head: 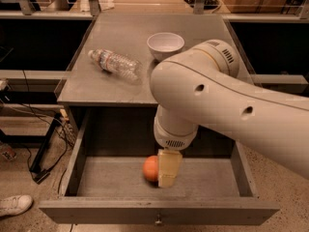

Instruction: Pick orange from top drawer and place on counter

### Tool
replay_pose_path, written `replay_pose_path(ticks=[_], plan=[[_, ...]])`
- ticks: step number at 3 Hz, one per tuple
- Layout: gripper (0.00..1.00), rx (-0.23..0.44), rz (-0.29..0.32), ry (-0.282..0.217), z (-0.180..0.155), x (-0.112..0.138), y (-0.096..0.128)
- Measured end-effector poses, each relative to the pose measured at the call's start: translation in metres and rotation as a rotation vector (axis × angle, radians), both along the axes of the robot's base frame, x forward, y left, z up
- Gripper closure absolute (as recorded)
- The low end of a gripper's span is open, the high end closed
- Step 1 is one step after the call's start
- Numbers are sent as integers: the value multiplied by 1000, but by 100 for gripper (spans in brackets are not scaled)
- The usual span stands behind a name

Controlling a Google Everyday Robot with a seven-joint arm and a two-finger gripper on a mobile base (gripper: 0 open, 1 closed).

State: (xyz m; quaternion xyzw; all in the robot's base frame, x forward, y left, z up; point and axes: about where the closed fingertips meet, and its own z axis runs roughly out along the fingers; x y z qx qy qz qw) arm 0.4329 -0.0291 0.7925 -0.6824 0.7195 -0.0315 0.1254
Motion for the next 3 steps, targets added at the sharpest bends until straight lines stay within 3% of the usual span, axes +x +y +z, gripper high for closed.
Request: replay_pose_path(ticks=[1,3], plan=[[0,0,0,0,0,0,0],[0,35,19,20,-17,9,26]])
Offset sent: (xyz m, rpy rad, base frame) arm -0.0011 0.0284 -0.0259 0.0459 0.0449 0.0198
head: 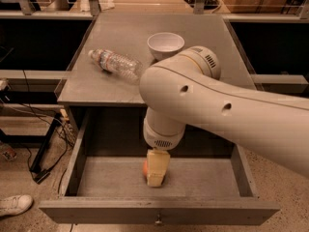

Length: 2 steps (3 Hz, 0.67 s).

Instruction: Pick orange from top drawer and place on counter

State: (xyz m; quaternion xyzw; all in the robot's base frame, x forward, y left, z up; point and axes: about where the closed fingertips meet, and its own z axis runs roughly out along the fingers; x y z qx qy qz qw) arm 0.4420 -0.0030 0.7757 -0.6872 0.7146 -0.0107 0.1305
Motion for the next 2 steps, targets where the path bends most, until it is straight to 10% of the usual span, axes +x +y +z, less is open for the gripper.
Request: replay_pose_path(ticks=[2], plan=[[0,1,36,-16,-8,25,19]])
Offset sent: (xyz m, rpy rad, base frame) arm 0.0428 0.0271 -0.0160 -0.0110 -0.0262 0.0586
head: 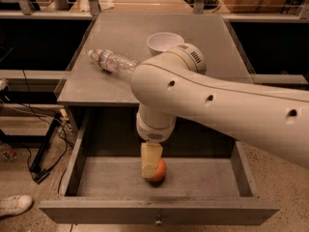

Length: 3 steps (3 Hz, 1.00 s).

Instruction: Pick orange from top drawer and place on counter

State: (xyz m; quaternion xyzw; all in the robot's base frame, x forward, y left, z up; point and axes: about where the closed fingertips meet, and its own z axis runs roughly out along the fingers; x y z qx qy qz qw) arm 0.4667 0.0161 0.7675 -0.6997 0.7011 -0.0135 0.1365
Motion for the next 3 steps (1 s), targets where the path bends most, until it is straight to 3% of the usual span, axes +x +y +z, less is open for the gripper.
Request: replay_pose_path(ticks=[1,3], plan=[[0,-18,0,-1,-5,-2,-2],[0,-27,-44,55,-54,15,-15]])
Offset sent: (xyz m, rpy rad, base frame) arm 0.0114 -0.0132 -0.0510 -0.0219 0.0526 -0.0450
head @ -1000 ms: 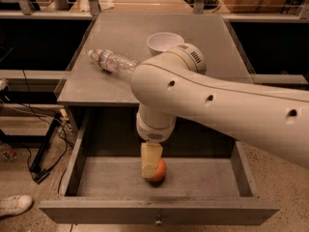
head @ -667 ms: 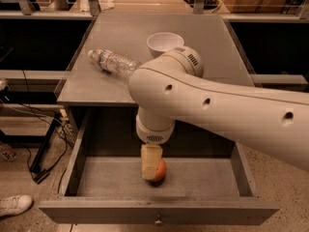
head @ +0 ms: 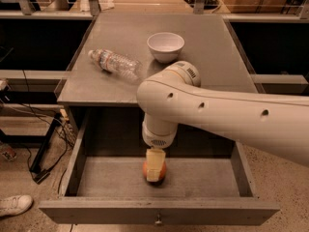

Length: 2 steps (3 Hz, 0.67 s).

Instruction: Pick orange from top drawer and place on counter

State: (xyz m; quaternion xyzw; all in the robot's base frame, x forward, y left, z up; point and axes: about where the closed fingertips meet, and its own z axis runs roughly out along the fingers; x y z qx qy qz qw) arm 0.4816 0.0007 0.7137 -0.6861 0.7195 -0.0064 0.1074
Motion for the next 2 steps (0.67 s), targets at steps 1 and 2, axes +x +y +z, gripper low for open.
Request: replay_pose_path(ticks=[1,2], plan=[[0,0,0,1,0,0,0],[0,22,-4,12,-6,-1,5]])
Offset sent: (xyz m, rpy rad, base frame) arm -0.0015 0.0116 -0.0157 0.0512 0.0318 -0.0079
